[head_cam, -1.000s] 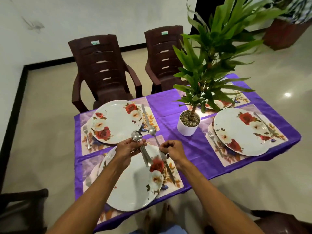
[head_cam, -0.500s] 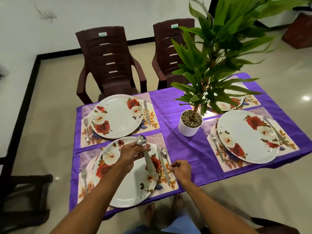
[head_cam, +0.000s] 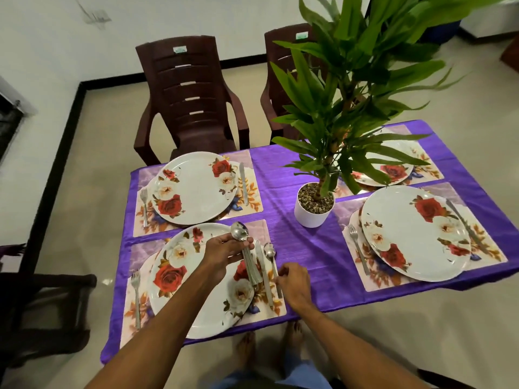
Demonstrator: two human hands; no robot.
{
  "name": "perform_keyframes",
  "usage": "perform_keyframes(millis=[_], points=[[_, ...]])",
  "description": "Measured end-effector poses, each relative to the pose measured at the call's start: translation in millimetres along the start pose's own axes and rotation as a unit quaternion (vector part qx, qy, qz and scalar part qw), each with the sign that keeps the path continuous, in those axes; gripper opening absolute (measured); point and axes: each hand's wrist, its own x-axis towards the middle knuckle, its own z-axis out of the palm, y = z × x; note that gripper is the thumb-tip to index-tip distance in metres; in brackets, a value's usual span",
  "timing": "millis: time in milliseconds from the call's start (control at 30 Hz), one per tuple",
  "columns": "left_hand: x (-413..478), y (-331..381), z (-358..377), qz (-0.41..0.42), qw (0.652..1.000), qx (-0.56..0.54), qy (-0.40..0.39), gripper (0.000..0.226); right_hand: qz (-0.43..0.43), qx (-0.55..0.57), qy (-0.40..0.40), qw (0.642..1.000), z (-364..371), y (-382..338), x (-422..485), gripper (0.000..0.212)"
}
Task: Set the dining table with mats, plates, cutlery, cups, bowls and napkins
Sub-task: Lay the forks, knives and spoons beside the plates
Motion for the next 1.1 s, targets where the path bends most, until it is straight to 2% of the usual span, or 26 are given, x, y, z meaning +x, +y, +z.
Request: perform_keyframes(millis=[133, 200, 333, 433, 500, 733, 967, 1100], points=[[2.8, 3.1, 3.2, 0.001, 1.0, -0.003, 0.003, 0.025, -0.034, 0.069, 0.009, 0.997, -26.7, -22.3, 11.2, 0.01], [7.0, 6.9, 6.6, 0.006, 1.0, -0.002, 0.009, 0.027, -0.057, 0.142, 0.0, 0.988, -42.2, -43.2, 18.5, 0.013], [16.9, 21.1, 15.5, 0.019, 0.999, -0.005, 0.029, 0.023, -0.049, 0.298, -0.109, 0.947, -64.5, -87.2, 32.7, 0.016], [23.1, 32.0, 19.4, 0.029, 0.999, -0.023, 0.036, 0.023, -0.052, 0.307, -0.172, 0.935, -70.7, -108.2, 42.9, 0.014], [27.7, 38.3, 20.7, 0.034, 0.998, -0.034, 0.045, 0.027, -0.035, 0.325, -0.182, 0.927, -69.7, -118.0, 49.8, 0.014], [50.2, 55.9, 7.0, 0.051, 0.994, -0.056, 0.076, 0.017, -0.012, 0.323, -0.157, 0.933, -55.7, -146.1, 80.2, 0.01], [93.4, 77.6, -18.0, 0.021, 0.992, -0.08, 0.09, 0.018, 0.068, 0.309, -0.048, 0.947, -31.5, -155.3, 149.1, 0.007], [119.6, 84.4, -27.1, 0.003, 0.991, -0.099, 0.087, 0.021, 0.093, 0.239, -0.013, 0.966, -8.6, -155.0, 198.4, 0.026]])
